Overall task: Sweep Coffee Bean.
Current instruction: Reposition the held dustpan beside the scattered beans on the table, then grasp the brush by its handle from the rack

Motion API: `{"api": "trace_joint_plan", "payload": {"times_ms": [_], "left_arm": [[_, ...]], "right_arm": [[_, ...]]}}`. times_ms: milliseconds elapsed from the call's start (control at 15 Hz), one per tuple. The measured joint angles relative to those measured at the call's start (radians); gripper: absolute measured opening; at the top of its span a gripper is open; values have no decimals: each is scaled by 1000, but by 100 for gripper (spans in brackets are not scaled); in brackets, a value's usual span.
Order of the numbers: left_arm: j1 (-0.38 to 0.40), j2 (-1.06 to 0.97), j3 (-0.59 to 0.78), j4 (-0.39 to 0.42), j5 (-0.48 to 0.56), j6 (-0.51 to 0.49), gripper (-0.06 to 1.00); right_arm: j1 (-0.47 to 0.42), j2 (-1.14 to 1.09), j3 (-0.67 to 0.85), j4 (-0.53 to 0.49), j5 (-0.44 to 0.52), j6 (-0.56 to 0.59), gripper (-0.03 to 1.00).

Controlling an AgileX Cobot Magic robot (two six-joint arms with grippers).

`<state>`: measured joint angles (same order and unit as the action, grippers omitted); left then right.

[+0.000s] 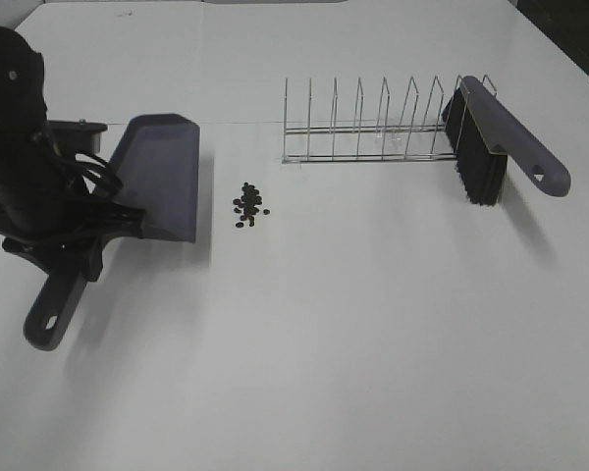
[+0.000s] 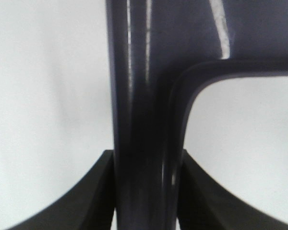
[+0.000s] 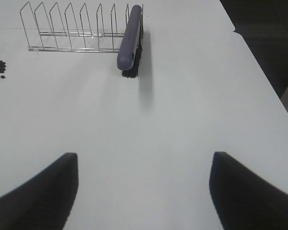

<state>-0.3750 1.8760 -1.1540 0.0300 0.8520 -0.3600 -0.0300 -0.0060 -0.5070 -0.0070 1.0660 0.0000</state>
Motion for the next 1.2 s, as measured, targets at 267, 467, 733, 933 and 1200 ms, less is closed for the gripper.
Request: {"api": "trace_joint_plan", "payload": {"times_ms": [267,467,733,933,1200], "left_arm": [[0,-49,0,4,4,-2,32],[0,-49,0,4,6,-2,32],[0,-49,0,4,6,-2,32],[0,-49,0,4,6,0,32],[0,-49,0,4,23,17,32]], "right_arm": [[0,0,0,1,0,0,63],[0,0,0,1,0,0,63],[0,76,-12,0,-42,0,63],[0,225,-15,1,-230,0,63],[0,604,-51,16,-429,0,63]]}}
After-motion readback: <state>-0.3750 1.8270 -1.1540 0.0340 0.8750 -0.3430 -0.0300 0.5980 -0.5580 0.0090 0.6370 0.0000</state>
